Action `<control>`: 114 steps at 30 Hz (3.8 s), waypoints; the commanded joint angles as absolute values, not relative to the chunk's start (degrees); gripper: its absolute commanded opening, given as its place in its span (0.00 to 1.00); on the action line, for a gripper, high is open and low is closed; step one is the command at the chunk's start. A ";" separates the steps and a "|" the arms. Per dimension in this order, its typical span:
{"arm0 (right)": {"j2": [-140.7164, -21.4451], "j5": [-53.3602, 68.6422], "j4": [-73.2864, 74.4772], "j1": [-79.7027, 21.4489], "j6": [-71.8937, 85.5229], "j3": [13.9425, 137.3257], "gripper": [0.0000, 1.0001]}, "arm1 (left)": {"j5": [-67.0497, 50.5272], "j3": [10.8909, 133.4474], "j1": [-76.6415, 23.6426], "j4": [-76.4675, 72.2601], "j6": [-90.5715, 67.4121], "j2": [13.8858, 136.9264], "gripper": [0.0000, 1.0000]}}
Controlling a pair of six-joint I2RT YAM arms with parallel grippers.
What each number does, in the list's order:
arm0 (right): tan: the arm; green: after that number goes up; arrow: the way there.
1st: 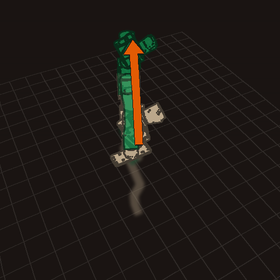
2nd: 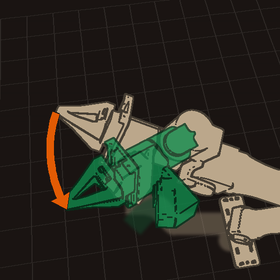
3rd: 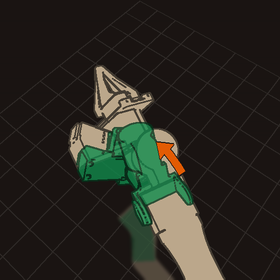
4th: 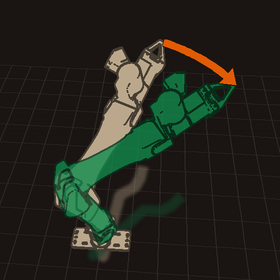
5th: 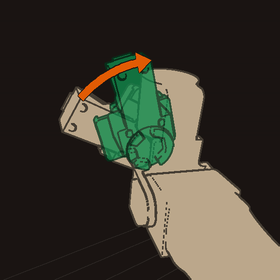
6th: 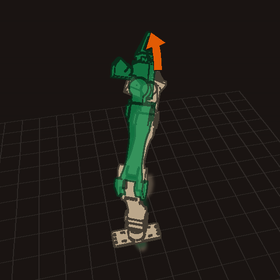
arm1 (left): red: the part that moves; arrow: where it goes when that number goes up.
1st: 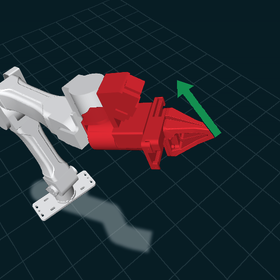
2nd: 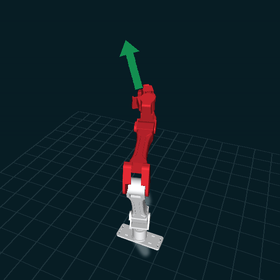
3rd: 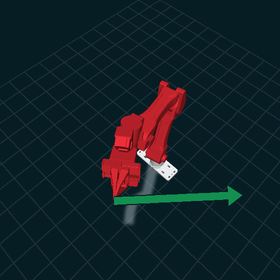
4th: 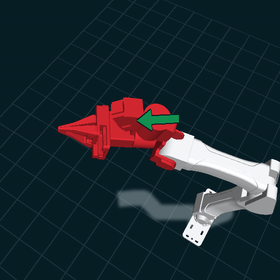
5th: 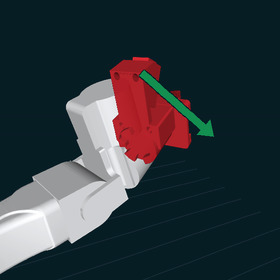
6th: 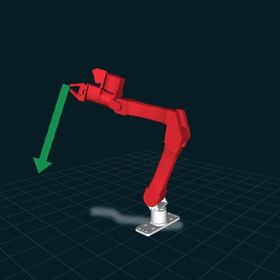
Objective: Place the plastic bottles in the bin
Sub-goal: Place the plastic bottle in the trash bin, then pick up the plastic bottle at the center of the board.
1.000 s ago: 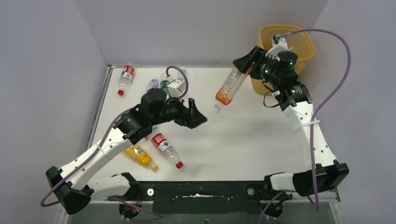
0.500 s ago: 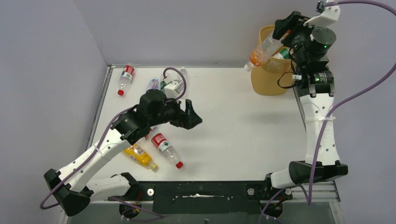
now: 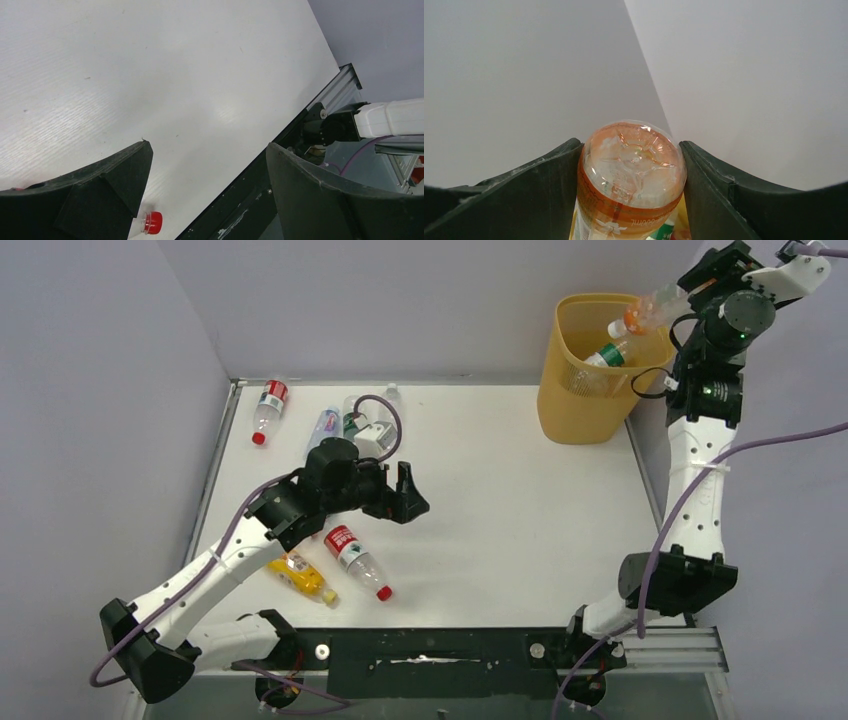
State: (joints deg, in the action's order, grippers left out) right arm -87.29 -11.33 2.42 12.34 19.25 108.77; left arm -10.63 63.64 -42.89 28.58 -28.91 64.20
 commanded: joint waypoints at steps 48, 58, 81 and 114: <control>-72.56 -0.47 19.42 -13.73 22.64 89.21 0.98 | 5.92 88.92 -24.81 16.05 -15.35 105.35 0.86; -60.07 2.63 32.10 -15.39 28.71 79.67 0.98 | 13.72 97.47 -24.35 8.01 -9.98 117.27 0.85; -55.44 6.54 32.99 -16.29 31.89 69.12 0.98 | 16.44 104.55 -24.87 13.08 -13.88 130.87 0.66; -61.75 14.02 22.17 -16.87 37.72 66.02 0.98 | -16.54 75.62 -37.61 15.37 -18.75 85.19 0.39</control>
State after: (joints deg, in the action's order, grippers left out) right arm -59.96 9.56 29.17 -16.29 34.70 65.76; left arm -10.28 79.00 -37.15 20.23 -14.96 93.89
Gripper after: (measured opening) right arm 0.979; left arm 0.444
